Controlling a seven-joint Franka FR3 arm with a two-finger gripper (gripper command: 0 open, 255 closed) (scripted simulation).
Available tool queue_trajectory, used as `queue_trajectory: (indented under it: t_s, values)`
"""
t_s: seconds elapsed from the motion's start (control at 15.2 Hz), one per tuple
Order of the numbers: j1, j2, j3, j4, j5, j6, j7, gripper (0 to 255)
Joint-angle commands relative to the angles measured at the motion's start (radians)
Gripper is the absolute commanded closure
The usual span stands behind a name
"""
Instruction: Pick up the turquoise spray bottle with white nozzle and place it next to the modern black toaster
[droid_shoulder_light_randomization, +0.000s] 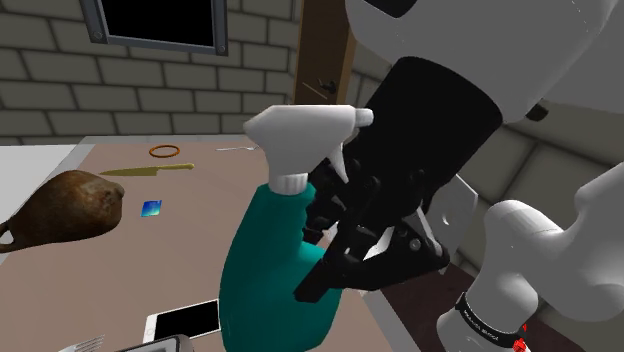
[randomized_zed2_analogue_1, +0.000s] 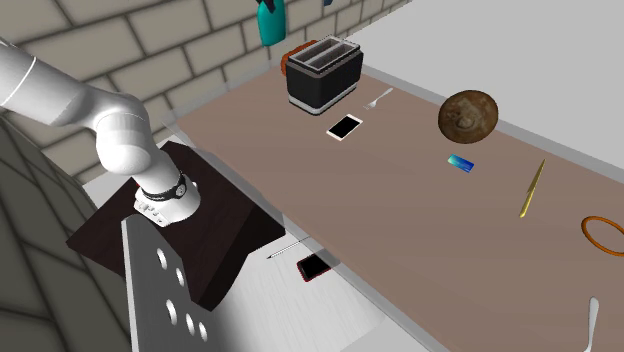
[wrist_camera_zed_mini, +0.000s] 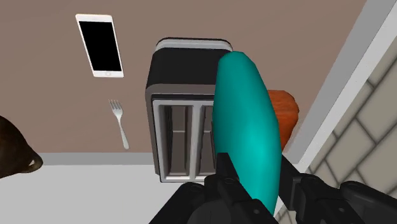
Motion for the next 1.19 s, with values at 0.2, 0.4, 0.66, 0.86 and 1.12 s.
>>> queue_trajectory:
  t_s: [0.2, 0.4, 0.66, 0.86, 1.12]
  values:
    - [-0.016, 0.1, 0.129, 0.097, -0.048, 0.025, 0.142, 255]
    - [-0.018, 0.116, 0.153, 0.087, -0.056, 0.054, 0.163, 255]
    - [-0.015, 0.118, 0.16, 0.035, -0.051, 0.107, 0.161, 255]
    - [-0.013, 0.122, 0.166, -0.001, -0.047, 0.148, 0.161, 255]
    - [-0.011, 0.131, 0.176, -0.048, -0.044, 0.203, 0.161, 255]
